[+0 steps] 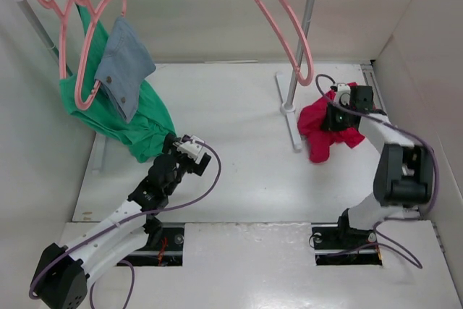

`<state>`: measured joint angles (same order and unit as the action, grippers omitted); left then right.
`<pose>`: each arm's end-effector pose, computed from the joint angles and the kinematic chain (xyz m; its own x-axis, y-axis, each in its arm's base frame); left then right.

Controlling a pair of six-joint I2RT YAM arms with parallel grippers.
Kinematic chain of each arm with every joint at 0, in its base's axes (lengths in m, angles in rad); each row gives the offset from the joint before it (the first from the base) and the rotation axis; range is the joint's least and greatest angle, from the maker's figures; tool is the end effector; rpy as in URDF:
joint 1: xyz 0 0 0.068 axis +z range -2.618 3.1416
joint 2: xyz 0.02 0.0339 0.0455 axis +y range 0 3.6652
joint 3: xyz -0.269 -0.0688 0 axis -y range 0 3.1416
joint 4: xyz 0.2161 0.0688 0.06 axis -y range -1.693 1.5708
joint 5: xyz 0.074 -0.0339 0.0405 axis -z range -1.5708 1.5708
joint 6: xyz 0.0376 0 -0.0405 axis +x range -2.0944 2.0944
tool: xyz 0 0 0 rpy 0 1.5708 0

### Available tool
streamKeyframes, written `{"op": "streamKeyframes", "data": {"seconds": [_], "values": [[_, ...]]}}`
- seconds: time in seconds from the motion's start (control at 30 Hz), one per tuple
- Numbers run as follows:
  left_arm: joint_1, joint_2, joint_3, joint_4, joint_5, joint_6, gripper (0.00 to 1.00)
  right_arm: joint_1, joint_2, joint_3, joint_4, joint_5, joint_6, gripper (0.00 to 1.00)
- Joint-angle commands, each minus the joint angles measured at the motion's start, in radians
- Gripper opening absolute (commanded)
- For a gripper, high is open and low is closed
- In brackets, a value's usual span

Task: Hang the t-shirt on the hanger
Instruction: Grab the tshirt from the pile, then move the tshirt to the center of the board

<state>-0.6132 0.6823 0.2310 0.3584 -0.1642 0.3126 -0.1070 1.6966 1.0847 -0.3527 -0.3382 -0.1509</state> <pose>0.1201 -0.0770 0.2326 0.0615 0.3277 -0.9428 0.4369 0.8404 0.3206 0.3269 -0.0226 0.2154 -0.7947 -0.0573 -0.6043 -0.2091 0.9605 0.1839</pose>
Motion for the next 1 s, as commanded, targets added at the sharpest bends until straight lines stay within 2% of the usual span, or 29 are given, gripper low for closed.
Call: {"op": "streamKeyframes", "data": {"seconds": [0.0, 0.07, 0.17, 0.23, 0.4, 0.57, 0.6, 0.63, 0.67, 0.73, 0.77, 0.83, 0.87, 0.97], "values": [[0.001, -0.018, 0.047, 0.069, -0.041, -0.029, 1.0, 0.07, -0.324, -0.089, 0.107, -0.113, -0.065, 0.0], [0.001, -0.018, 0.037, 0.085, -0.051, -0.038, 1.0, 0.15, -0.45, -0.114, 0.081, -0.154, -0.139, 0.0], [0.001, 0.0, 0.037, 0.109, -0.072, -0.093, 1.0, 0.355, -0.671, -0.156, 0.107, -0.27, -0.191, 0.0], [0.001, 0.009, 0.037, 0.12, -0.072, -0.111, 0.99, 0.418, -0.714, -0.157, 0.141, -0.3, -0.176, 0.0], [0.001, 0.01, 0.056, 0.132, -0.147, -0.155, 0.96, 0.558, -0.69, -0.108, 0.161, -0.398, -0.176, 0.0], [0.001, 0.019, 0.056, 0.152, -0.198, -0.155, 0.96, 0.662, -0.589, -0.063, 0.172, -0.363, -0.216, 0.0], [0.001, 0.019, 0.056, 0.152, -0.198, -0.155, 0.96, 0.671, -0.574, -0.063, 0.181, -0.349, -0.216, 0.09], [0.001, 0.019, 0.056, 0.152, -0.186, -0.141, 0.97, 0.672, -0.56, -0.077, 0.181, -0.334, -0.205, 0.48], [0.001, 0.019, 0.056, 0.152, -0.186, -0.12, 0.97, 0.649, -0.545, -0.086, 0.181, -0.32, -0.193, 0.62], [0.001, 0.019, 0.056, 0.143, -0.172, -0.095, 0.99, 0.623, -0.509, -0.109, 0.132, -0.233, -0.148, 0.77], [0.001, 0.019, 0.056, 0.134, -0.172, -0.086, 0.99, 0.606, -0.499, -0.124, 0.1, -0.123, -0.148, 0.79], [0.001, 0.019, 0.045, 0.125, -0.172, -0.052, 0.99, 0.549, -0.479, -0.154, 0.022, -0.052, -0.148, 0.82], [0.001, 0.019, 0.045, 0.114, -0.172, -0.052, 0.99, 0.54, -0.479, -0.154, 0.002, 0.043, -0.148, 0.85], [0.001, 0.028, 0.045, 0.1, -0.161, -0.041, 0.98, 0.604, -0.437, -0.138, -0.086, 0.168, -0.188, 0.85]]}}
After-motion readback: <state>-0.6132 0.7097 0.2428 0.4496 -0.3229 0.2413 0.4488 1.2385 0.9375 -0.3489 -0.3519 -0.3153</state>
